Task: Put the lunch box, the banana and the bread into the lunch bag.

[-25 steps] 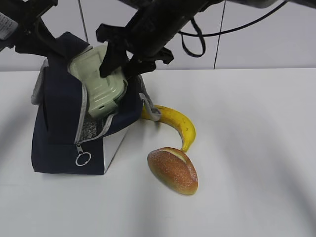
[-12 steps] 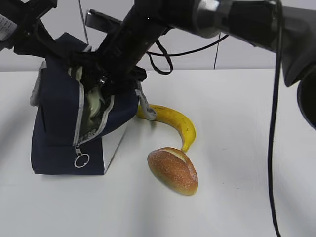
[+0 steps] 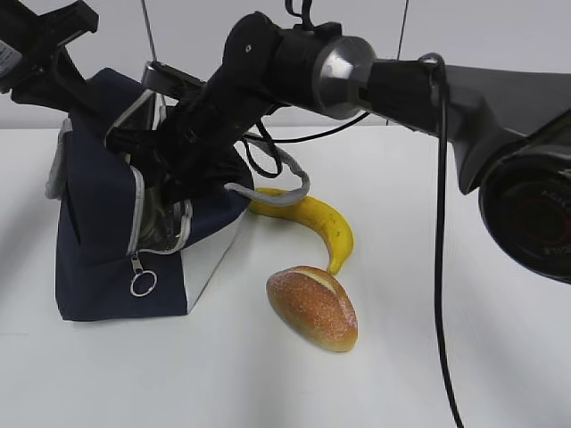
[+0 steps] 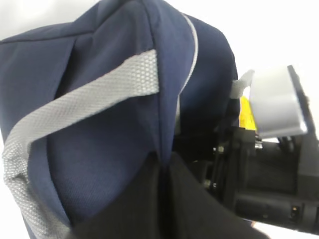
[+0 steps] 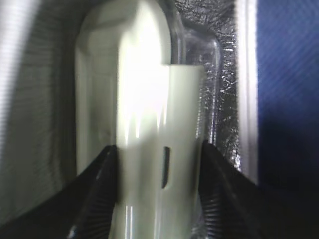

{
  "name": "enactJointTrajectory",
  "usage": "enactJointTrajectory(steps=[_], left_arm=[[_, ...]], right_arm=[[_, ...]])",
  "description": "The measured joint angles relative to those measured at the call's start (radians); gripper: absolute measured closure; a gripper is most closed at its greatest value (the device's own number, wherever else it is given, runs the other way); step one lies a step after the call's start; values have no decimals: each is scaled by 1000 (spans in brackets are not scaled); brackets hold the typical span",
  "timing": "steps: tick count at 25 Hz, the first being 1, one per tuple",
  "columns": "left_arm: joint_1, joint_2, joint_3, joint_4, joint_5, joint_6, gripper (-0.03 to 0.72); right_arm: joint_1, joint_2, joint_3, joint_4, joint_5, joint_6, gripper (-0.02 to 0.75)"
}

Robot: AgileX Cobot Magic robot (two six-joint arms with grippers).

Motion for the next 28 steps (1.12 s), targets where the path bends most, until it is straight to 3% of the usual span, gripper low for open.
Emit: enactJointTrajectory(steps=[10,16,20,28], left_arm=[[0,39,0,-2,6,0,691],[0,39,0,-2,4,0,691],[0,39,0,4,6,0,691],[0,39,0,25,19,0,691]], right_arm=[[-4,-2,-8,-30,9,-9,300],[-23,-27,-47,-123,126,-25,297],[-27,-59,-162,-194,285,-73,297],[-29,-155,-260,-368,333,-94,296]])
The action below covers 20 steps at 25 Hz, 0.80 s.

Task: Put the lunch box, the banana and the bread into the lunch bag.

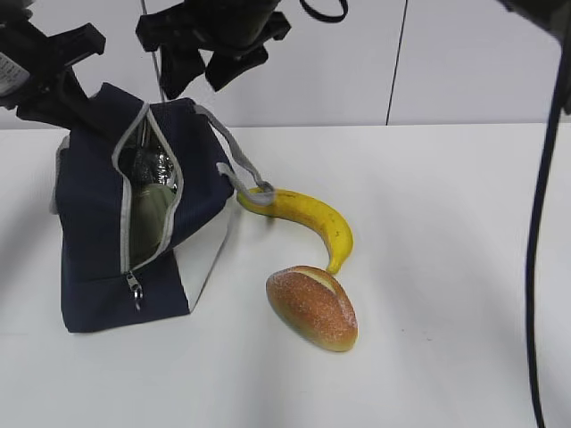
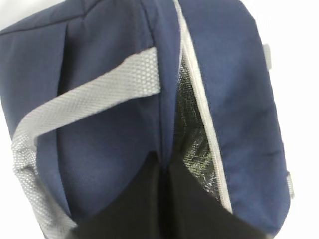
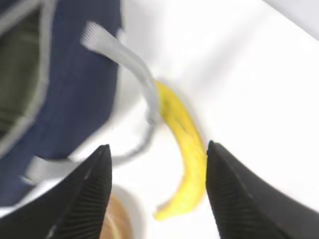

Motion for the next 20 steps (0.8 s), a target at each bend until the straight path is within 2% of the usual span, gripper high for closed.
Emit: enactJointTrajectory(steps=[4,8,14,20], left_arm=[[0,0,0,9,14,0,691],[1,0,0,12,26,0,691],[10,-3,0,19,51,0,691],[11,-3,0,23,65,0,691]], right_arm=[[-18,-81,72,-128,2,-4,296],[-49,-157,223,-252,2,-39,295],[-103,-184,408,-271,2,-159,295],[-109,-145,428,-269,0,-266,276]])
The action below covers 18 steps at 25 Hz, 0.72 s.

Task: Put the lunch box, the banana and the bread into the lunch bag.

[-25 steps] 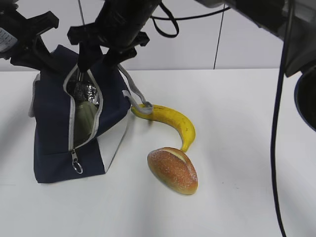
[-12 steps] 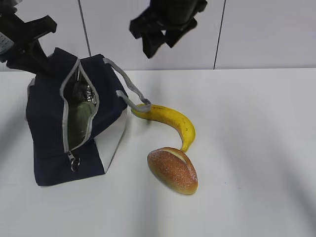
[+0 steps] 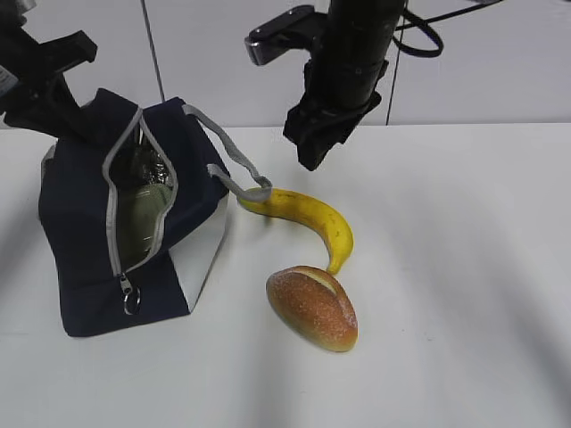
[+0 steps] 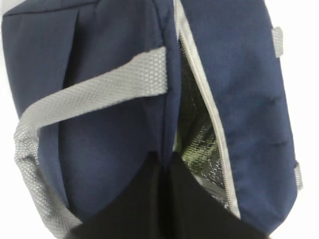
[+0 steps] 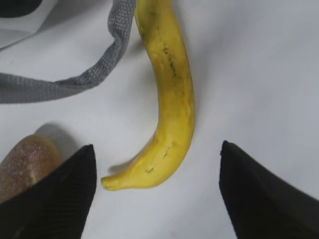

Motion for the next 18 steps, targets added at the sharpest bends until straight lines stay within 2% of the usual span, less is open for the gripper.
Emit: enactJointTrajectory(steps=[5,13,18], left_arm=[[0,0,0,8,20,15,691],[0,0,0,41,44,16,691],[0,0,-1,44,46,17,691]], right_arm=[[0,64,1,23,-62,-86,164],[-4,162,1,18,-147,-120,153],[-7,198,1,-40,-198,-122,153]])
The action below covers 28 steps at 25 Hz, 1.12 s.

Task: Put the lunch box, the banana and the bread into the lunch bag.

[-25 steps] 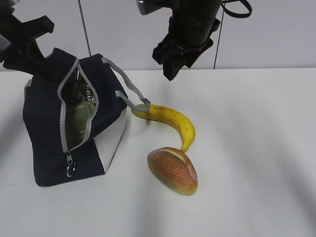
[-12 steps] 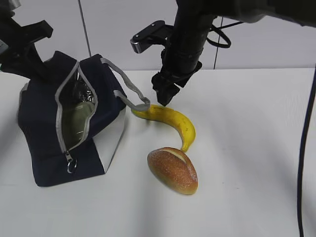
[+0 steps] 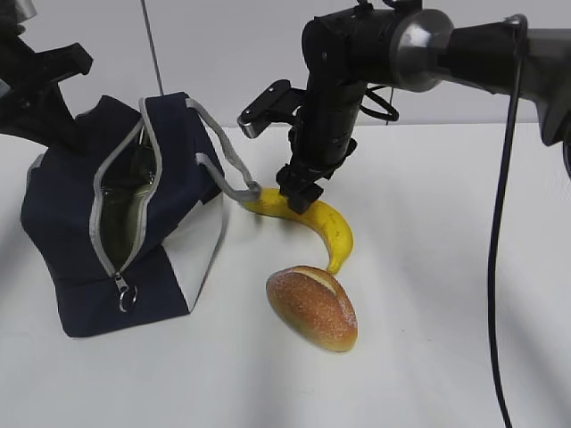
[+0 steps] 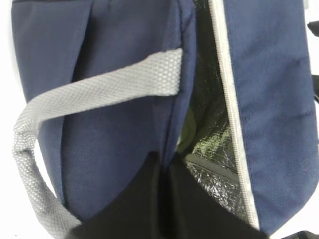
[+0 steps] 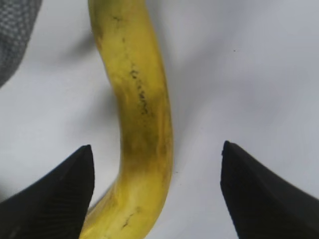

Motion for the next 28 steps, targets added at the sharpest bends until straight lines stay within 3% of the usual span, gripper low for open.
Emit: enactJointTrajectory(steps=[15,18,24,28], left_arm=[[0,0,0,4,3,2,691],[0,0,0,4,3,2,691],[0,0,0,4,3,2,691],[0,0,0,4,4,2,691]], right_arm=[[-40,69,0,36,-40,4,165],[-40,74,0,42,-40,4,225],[-40,75,0,72,-40,-10,429],[-40,75,0,81,-40,-22,450]])
